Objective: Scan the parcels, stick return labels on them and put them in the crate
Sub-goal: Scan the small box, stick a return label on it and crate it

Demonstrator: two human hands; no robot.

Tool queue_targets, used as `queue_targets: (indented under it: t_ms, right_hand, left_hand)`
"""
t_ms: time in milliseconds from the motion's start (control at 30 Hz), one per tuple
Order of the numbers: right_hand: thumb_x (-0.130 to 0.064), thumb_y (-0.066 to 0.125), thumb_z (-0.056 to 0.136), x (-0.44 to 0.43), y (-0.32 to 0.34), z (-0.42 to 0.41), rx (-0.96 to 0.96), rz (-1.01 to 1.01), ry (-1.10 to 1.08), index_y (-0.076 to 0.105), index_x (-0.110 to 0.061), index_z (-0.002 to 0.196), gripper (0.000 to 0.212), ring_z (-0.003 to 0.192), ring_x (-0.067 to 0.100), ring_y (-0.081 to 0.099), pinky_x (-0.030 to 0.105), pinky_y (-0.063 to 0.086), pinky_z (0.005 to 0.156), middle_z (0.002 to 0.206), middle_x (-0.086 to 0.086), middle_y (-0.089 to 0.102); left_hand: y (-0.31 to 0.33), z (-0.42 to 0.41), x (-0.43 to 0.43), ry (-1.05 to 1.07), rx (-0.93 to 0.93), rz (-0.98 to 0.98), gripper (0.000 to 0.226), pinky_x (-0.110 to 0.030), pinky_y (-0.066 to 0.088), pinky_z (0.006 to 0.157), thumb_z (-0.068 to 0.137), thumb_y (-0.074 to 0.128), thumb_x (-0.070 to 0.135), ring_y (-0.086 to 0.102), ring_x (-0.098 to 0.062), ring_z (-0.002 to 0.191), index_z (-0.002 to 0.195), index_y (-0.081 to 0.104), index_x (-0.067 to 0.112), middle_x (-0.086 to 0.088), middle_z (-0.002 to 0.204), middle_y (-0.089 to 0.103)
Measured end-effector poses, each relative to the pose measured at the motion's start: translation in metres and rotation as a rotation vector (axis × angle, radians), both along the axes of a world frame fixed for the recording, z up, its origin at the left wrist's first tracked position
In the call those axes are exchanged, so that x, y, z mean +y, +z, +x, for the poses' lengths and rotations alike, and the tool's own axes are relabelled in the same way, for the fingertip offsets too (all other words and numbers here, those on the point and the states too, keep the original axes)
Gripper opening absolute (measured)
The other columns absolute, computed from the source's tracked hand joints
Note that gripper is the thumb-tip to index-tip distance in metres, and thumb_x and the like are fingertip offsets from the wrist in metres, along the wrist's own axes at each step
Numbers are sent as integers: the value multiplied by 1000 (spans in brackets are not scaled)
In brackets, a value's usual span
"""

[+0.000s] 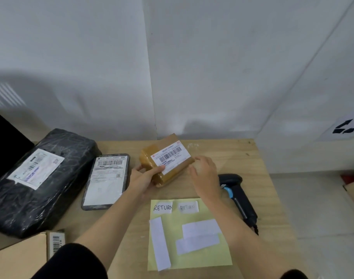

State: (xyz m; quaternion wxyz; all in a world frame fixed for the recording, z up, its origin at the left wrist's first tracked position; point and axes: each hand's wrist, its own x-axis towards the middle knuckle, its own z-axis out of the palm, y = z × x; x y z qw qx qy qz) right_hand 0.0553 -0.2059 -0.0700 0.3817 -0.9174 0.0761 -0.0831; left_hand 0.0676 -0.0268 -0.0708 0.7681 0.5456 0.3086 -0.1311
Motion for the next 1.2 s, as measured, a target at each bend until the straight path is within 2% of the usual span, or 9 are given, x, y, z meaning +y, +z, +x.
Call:
queue_targets:
  t_ms: [100,200,333,500,600,733,833,967,1200]
  right_hand:
    - [-12,61,84,-26,0,-23,-91,-106,-296,55,-10,121,37,117,29,49,43,38,89,123,8,56]
    - [-25,65,85,-52,-9,-46,103,-168,-464,44,-9,130,53,123,33,43,48,37,95,132,14,49]
    - [-35,58,91,-68,-23,-64,367,-173,-430,30,-5,143,66,133,37,35,48,29,107,142,19,42]
    - [-31,58,92,-75,-24,-60,427,-205,-378,42,1,132,54,127,38,40,47,35,102,133,22,48]
    - [-31,71,82,-77,-19,-52,453,-49,-314,60,2,109,45,110,36,53,40,45,85,113,21,60]
    - [-20,83,69,-75,-2,-41,578,458,-284,67,-2,84,29,70,27,59,32,44,65,79,13,65]
    - [-19,81,70,-73,14,-38,688,638,-190,68,-5,82,22,64,27,58,30,48,60,76,13,64]
    - [-21,70,83,-64,28,-41,668,912,-85,60,-18,103,22,75,29,63,44,60,70,95,13,62]
    - [-18,70,83,-36,49,-53,547,929,117,59,-4,89,19,46,24,53,29,44,45,61,11,59]
  left_hand:
    - [6,-9,-1,24,-36,44,89,-28,56,63,66,84,8,69,-18,90,138,31,8,-7,108,67]
    - [9,-18,-5,33,-54,59,88,-26,56,60,67,83,8,68,-14,87,138,32,8,-2,100,68]
    - [10,-26,-12,25,-45,44,91,-28,56,62,66,84,9,68,-17,89,138,30,12,-5,107,67]
    - [15,-34,-11,39,-53,59,93,-25,56,58,64,85,10,68,-17,91,140,30,14,-7,117,65]
    - [17,-33,-3,42,-64,84,94,-28,55,66,65,85,12,67,-18,96,141,31,13,-8,123,63]
    - [19,-33,9,23,-103,93,92,-32,56,76,66,85,12,67,-21,101,141,33,11,-6,123,64]
    - [20,-34,20,32,-116,87,92,-39,56,82,64,85,9,66,-24,102,140,34,12,-7,123,63]
    - [24,-32,36,45,-129,110,78,-35,56,77,65,84,8,68,-23,99,130,42,16,-7,116,67]
    - [27,-32,55,27,-199,106,43,-18,54,53,73,79,14,73,-10,76,110,58,18,1,99,73]
